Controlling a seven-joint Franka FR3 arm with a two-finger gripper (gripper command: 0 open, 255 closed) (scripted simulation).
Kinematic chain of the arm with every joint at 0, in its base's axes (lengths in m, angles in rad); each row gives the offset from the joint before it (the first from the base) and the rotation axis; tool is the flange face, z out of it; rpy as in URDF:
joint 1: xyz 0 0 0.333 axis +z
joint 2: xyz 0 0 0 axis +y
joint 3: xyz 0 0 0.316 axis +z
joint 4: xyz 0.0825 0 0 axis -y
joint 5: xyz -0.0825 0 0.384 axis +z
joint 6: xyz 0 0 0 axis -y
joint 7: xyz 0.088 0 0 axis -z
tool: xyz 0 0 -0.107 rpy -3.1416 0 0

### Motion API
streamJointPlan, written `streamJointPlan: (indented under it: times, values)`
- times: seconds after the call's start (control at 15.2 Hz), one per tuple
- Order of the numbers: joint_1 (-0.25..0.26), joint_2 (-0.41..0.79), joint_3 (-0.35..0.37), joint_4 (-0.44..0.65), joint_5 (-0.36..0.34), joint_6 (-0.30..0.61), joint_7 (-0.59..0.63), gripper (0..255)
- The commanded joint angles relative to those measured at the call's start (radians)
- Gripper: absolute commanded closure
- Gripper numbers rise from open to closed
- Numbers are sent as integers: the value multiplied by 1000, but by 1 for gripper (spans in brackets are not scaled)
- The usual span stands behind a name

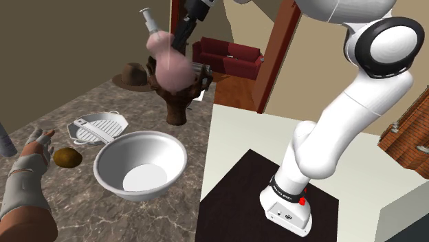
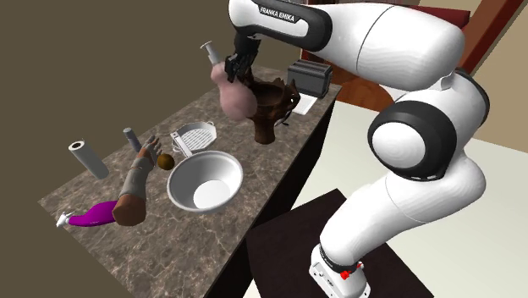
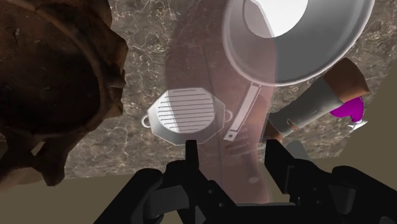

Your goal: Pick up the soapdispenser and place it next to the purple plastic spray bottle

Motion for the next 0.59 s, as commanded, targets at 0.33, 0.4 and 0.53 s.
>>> streamJointPlan:
  times: [0.33,0.4,0.53]
  values:
    - [47,-45,118,-141,-31,121,160,255]
    - [53,-47,135,-156,-34,137,182,255]
    - [65,-47,169,-183,-42,169,228,255]
